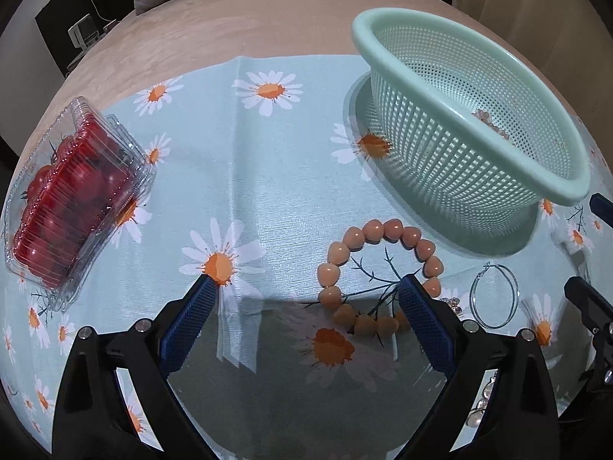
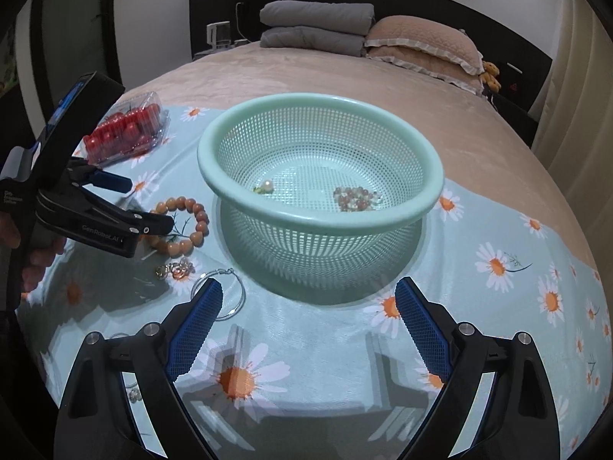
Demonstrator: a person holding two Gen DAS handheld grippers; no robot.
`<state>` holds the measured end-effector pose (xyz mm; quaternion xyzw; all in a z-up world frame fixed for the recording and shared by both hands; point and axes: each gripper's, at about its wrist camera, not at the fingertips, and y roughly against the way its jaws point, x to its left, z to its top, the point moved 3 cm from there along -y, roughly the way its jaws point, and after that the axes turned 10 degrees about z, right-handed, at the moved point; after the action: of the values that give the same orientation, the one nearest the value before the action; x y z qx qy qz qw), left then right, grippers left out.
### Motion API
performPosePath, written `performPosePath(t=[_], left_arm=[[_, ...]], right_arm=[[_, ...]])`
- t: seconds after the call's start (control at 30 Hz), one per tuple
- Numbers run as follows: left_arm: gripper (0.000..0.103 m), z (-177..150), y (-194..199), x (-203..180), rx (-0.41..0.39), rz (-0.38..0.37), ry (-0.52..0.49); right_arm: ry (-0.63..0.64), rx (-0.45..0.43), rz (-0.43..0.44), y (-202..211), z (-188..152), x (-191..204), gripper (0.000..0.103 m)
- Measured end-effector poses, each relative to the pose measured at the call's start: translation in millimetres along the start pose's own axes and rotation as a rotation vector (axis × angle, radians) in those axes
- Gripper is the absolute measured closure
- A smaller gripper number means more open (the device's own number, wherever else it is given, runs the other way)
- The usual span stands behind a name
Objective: Organize jewelry
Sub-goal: 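Move the left tool to the wooden bead bracelet and grasp it, then lift the bead bracelet with the left tool while the right grasps the silver hoop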
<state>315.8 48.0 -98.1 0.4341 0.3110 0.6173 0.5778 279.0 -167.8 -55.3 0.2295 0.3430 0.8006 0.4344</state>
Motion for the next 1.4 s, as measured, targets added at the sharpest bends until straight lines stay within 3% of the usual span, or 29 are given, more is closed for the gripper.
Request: performPosePath(t=[0.27, 0.33, 0.4, 0.47, 0.53, 0.63, 0.7, 0.8, 0.83, 0.87, 0.93, 1.03, 1.2, 1.4], left_arm=[[0.007, 4, -15, -4, -0.038, 0.022, -0.025], [0.007, 3, -17, -6, -0.053, 0.022, -0.030], [0.008, 3, -19, -7, -0.060, 0.018, -0.028], [0.009, 6, -21, -8, -0.073, 0.018, -0.042], [0.013, 8, -21, -10, -0.076, 0.014, -0.051], [0.021, 8, -18, -14, -0.078, 0.013, -0.063], [0.027, 7, -14, -12, -0.078, 0.014, -0.061], [0.044, 4, -9, -9, -0.077, 0.013, -0.066], [0.056, 3, -7, -10, -0.075, 0.011, -0.074], [0.077, 2, -5, -9, -0.067, -0.010, -0.084], [0.090, -2, -2, -12, -0.050, -0.045, -0.097], [0.091, -8, 3, -17, -0.049, -0.012, -0.124], [0.091, -18, 17, -16, -0.028, -0.048, -0.111], [0.091, -23, 59, 0, -0.088, -0.041, -0.103]], right_arm=[[-0.042, 0.063, 0.051, -40, -10, 6, 0.020], [-0.049, 0.093, 0.070, -51, -13, 7, 0.031], [-0.053, 0.090, 0.088, -55, -15, 8, 0.035], [-0.048, 0.091, 0.105, -56, -14, 9, 0.047], [-0.040, 0.096, 0.120, -56, -13, 12, 0.073], [-0.024, 0.117, 0.153, -57, -12, 17, 0.097], [-0.001, 0.126, 0.151, -56, -14, 22, 0.100], [-0.008, 0.131, 0.169, -52, -14, 25, 0.100], [-0.010, 0.132, 0.171, -50, -15, 26, 0.100], [-0.008, 0.133, 0.169, -47, -17, 26, 0.100], [-0.009, 0.133, 0.166, -42, -19, 26, 0.100], [0.000, 0.122, 0.162, -29, -21, 27, 0.100], [0.008, 0.090, 0.144, -1, -21, 25, 0.100], [0.033, 0.054, 0.112, 34, -16, 23, 0.100]])
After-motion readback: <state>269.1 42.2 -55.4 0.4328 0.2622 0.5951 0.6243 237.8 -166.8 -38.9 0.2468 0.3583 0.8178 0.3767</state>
